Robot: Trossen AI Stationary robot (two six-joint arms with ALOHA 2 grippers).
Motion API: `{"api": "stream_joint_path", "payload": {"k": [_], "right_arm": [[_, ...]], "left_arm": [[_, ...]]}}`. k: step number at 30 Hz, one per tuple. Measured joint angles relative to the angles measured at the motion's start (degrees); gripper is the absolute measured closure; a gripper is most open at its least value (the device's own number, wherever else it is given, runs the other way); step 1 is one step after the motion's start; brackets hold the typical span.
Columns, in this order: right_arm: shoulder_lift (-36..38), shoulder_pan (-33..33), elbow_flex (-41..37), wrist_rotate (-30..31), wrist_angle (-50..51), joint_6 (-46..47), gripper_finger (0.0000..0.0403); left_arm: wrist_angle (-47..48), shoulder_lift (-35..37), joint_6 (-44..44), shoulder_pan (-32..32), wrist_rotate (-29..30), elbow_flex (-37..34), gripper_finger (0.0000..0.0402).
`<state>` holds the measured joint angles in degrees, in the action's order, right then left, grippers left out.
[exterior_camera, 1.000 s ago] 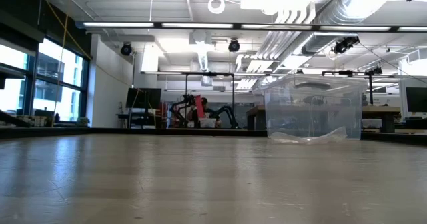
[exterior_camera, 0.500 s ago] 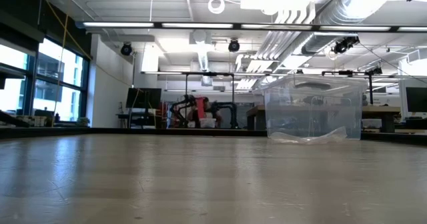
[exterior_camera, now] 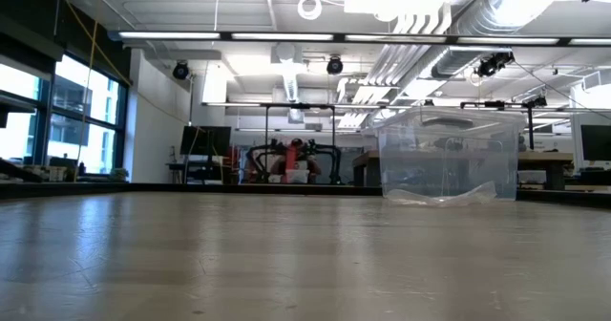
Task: Roll bandage
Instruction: Roll the green bandage
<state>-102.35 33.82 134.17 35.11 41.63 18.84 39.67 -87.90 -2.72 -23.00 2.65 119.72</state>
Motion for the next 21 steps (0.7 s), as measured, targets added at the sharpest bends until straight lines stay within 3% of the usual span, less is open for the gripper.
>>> {"api": "stream_joint_path", "payload": {"k": [5,10,13,17,21], "right_arm": [[0.00,-0.02,0.00,-0.65,-4.16,2.15,0.0249],[0.00,-0.45,0.00,-0.83,-5.52,1.79,0.0267],[0.00,-0.61,0.00,0.47,-3.55,0.14,0.0314],[0.11,-0.44,0.03,1.28,-1.62,-5.60,0.0388],[0.17,-0.10,0.06,2.28,-0.65,-14.74,0.0377]], "left_arm": [[-0.72,0.05,-8.39,-1.96,2.86,0.03,0.0386],[-1.12,0.05,-11.86,-4.08,6.82,0.03,0.0384],[-2.00,-0.06,-2.56,-4.44,7.99,0.03,0.0371],[-4.86,-0.13,10.74,-3.40,4.54,0.00,0.0335],[-5.38,-0.06,22.05,-2.31,4.98,-0.02,0.0298]]}}
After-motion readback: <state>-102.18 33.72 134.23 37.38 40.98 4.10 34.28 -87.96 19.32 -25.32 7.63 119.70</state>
